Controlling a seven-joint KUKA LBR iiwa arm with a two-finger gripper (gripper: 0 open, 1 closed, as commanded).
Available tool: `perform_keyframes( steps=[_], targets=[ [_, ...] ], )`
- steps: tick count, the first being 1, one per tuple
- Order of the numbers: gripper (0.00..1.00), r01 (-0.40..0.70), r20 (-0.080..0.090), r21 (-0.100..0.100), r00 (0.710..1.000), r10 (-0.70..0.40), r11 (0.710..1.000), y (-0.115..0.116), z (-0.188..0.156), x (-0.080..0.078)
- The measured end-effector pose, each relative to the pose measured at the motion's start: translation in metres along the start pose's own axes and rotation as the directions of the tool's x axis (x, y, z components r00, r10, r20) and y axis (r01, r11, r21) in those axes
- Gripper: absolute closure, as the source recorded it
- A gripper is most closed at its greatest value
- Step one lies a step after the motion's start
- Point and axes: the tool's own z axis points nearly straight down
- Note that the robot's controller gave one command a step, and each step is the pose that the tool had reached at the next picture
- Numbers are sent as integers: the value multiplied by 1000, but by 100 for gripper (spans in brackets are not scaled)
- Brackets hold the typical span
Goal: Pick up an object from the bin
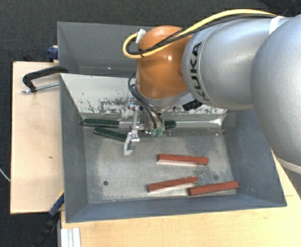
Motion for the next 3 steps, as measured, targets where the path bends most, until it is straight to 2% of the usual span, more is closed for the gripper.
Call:
perform_keyframes(
  steps=[1, 2, 3],
  targets=[
    [0, 0, 0, 0, 1000, 0, 1000, 0, 0, 0],
    [0, 29, 7, -2, 1000, -29, 1000, -35, 47, -6],
    [0, 159, -1, 0, 987, -159, 987, -84, 70, -11]
  ],
)
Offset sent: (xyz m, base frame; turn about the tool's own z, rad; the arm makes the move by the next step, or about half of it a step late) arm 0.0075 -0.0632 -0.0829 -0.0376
